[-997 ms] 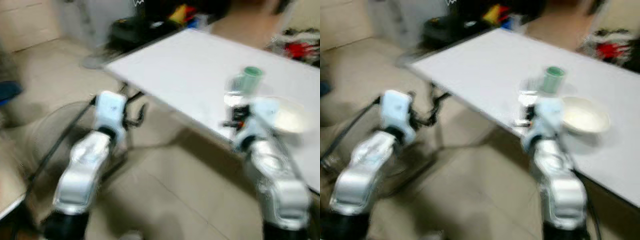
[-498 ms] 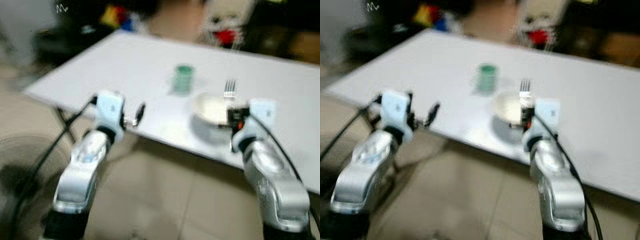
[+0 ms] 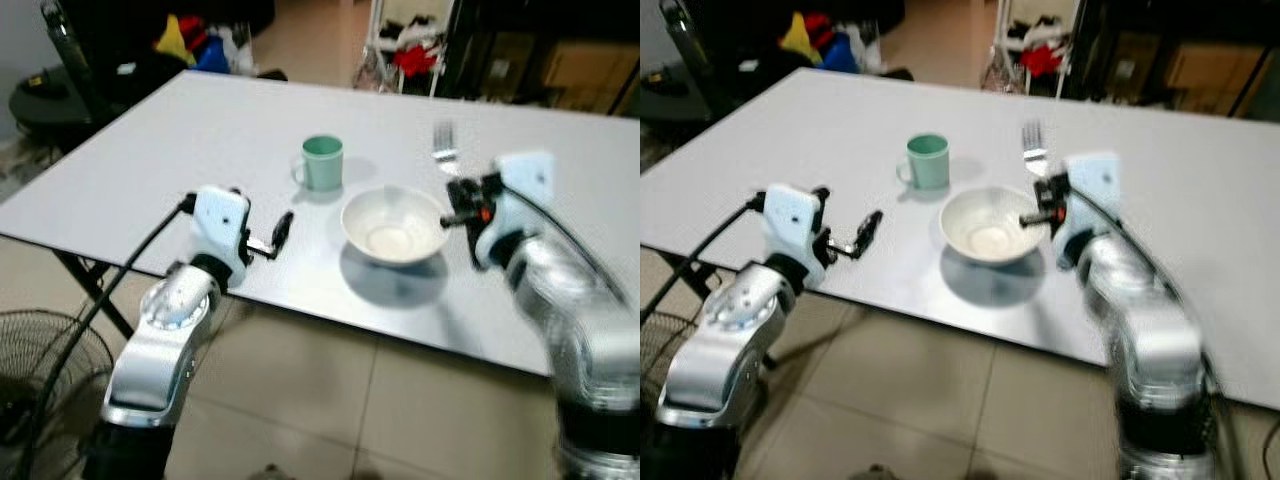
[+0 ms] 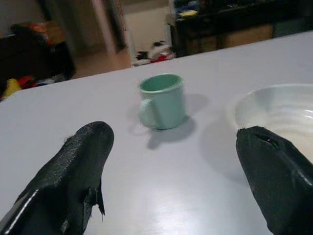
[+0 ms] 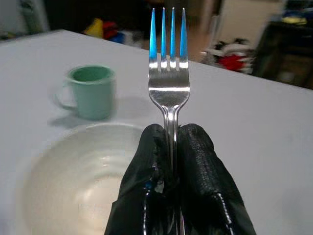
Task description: Setting the table
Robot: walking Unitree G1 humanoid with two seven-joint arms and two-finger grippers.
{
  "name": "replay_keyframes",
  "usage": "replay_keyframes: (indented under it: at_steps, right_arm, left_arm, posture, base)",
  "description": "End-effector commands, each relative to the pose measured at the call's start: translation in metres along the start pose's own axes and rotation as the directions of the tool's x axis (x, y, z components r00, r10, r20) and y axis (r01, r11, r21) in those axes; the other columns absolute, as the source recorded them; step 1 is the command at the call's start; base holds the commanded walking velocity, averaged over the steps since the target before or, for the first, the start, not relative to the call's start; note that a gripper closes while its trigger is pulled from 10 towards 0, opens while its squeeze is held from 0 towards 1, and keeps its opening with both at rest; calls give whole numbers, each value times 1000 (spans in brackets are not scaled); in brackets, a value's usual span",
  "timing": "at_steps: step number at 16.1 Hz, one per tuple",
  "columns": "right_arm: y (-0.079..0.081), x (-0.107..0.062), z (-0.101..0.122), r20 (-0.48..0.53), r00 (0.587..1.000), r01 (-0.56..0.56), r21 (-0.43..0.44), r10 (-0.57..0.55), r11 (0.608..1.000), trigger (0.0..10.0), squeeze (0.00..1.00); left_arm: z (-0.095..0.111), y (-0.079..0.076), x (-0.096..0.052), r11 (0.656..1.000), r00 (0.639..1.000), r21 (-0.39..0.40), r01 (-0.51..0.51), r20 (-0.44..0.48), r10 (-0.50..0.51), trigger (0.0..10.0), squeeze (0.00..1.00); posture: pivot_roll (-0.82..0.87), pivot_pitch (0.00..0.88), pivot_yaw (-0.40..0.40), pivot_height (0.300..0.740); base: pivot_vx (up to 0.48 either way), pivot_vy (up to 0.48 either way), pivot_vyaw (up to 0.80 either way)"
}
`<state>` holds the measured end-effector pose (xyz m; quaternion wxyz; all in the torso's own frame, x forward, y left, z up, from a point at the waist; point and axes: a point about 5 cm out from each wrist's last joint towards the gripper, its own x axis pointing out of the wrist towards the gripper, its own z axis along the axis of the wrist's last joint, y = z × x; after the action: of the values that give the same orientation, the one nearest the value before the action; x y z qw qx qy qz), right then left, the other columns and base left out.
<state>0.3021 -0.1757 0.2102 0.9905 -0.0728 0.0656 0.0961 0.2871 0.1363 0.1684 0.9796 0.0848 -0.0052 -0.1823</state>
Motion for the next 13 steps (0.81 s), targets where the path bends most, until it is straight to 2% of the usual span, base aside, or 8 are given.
replay_keyframes:
  at_steps: [1,3,4,5,6,7,9,13]
  right_arm:
    - [-4,11,-1,-77,996,-53,-7,52,999,10000,0]
    - [-10,31,2,-142,988,-58,-30,53,998,10000,0]
    - [-11,42,0,-193,977,-98,-35,90,995,10000,0]
    - [-11,42,0,-193,977,-98,-35,90,995,10000,0]
    - [-9,54,-3,-234,957,-183,-31,171,983,10000,0]
    - [-9,60,-4,-259,943,-223,-37,207,974,10000,0]
    - [-9,68,-6,-323,915,-274,-57,242,960,10000,0]
    - [-3,82,-12,-417,856,-377,-95,306,921,10000,0]
  left_arm:
    - [1,-1,2,999,999,12,42,-5,-42,10000,0]
    - [5,-4,3,991,992,18,129,0,-129,10000,0]
    - [8,-9,3,975,975,32,222,0,-222,10000,0]
    - [8,-9,3,975,975,32,222,0,-222,10000,0]
    - [7,-15,4,938,941,70,338,-43,-336,10000,0]
    - [6,-17,5,919,922,87,385,-74,-379,10000,0]
    - [7,-18,5,894,897,90,439,-99,-430,10000,0]
    - [8,-30,-3,811,810,71,581,-147,-567,10000,0]
  posture:
    - [19,0,63,740]
    - [19,0,67,740]
    - [29,0,60,740]
    - [29,0,60,740]
    - [40,0,55,740]
    - [41,0,54,740]
    - [45,0,54,740]
    - [41,0,58,740]
  base:
    - [0,0,0]
    - [0,0,0]
    - [0,0,0]
    - [0,0,0]
    - [0,0,0]
    - [0,0,0]
    - [0,0,0]
    - [0,0,0]
